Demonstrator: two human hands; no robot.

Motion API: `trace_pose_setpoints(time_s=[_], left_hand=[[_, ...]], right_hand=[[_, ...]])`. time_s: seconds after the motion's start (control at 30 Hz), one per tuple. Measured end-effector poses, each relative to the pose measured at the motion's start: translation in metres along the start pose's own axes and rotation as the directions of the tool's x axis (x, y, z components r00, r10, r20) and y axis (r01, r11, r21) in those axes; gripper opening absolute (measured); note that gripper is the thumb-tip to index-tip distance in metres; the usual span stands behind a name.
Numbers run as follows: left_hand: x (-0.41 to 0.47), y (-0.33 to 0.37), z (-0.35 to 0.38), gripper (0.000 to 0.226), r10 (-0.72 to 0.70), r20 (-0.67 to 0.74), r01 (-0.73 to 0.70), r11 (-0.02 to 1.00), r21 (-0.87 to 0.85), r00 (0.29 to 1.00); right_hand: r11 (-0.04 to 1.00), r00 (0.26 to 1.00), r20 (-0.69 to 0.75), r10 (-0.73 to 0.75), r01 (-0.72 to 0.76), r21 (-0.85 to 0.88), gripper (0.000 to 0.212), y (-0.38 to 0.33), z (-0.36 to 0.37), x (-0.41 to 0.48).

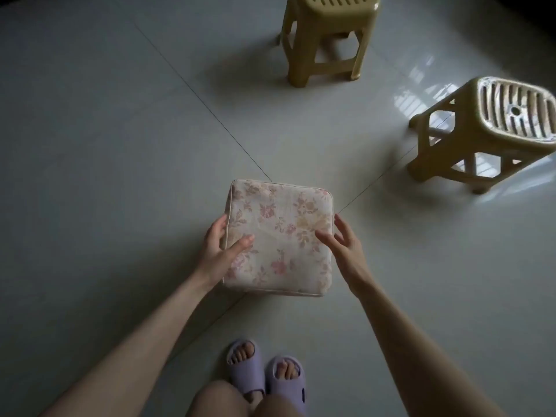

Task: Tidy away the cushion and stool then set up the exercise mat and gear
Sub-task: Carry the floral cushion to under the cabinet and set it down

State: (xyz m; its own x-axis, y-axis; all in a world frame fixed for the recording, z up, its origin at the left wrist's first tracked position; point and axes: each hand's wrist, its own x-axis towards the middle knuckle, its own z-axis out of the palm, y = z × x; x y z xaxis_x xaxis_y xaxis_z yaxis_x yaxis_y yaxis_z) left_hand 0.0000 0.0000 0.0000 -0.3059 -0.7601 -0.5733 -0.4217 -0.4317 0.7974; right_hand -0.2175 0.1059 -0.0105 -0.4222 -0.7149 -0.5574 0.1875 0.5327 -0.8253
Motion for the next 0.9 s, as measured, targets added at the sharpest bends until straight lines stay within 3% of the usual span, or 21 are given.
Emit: trace_pose_setpoints(time_s=[0.07, 0.13, 0.2, 0.23, 0.33, 0.47, 0.63, 0.9], left_hand=[[0.012, -0.012, 0.006, 0.093, -0.014, -0.029, 0.014, 1.0, 0.0, 0.999], [0.026, -0.029, 0.008, 0.118, -0.04, -0.008, 0.04, 0.999, 0.0, 0.999], [0.042, -0.046, 0.011, 0.127, -0.037, 0.001, 0.037, 0.999, -0.017, 0.999], [0.048, -0.05, 0.009, 0.128, -0.042, 0.006, 0.042, 0.999, -0.028, 0.999], [0.066, -0.067, 0.013, 0.123, -0.004, 0.017, 0.005, 0.998, -0.06, 1.0], [0.084, -0.087, 0.014, 0.104, 0.037, 0.015, -0.036, 0.998, -0.044, 0.999], [0.084, -0.088, 0.009, 0.098, 0.049, 0.019, -0.048, 0.997, -0.065, 0.999], [0.002, -0.019, -0.036, 0.097, 0.048, -0.1, -0.055, 0.997, -0.06, 0.994]], right_hand=[[1.0, 1.0, -0.024, 0.0, 0.0, 0.001, 0.08, 0.013, 0.0, 0.014], [1.0, 1.0, -0.026, 0.008, -0.009, -0.012, 0.091, 0.031, -0.001, 0.03], [1.0, 1.0, -0.029, 0.004, -0.004, -0.016, 0.103, 0.047, 0.001, 0.047], [1.0, 1.0, -0.029, 0.003, -0.003, 0.001, 0.098, 0.05, 0.001, 0.051], [0.998, 0.999, -0.02, -0.05, 0.051, 0.047, 0.078, 0.065, 0.002, 0.069], [0.993, 1.0, 0.003, -0.016, 0.016, 0.115, 0.073, 0.086, 0.005, 0.086], [0.991, 1.0, -0.022, -0.01, 0.013, 0.136, 0.065, 0.085, 0.006, 0.086], [0.998, 0.997, 0.05, -0.061, 0.061, 0.011, 0.061, -0.021, 0.022, 0.029]])
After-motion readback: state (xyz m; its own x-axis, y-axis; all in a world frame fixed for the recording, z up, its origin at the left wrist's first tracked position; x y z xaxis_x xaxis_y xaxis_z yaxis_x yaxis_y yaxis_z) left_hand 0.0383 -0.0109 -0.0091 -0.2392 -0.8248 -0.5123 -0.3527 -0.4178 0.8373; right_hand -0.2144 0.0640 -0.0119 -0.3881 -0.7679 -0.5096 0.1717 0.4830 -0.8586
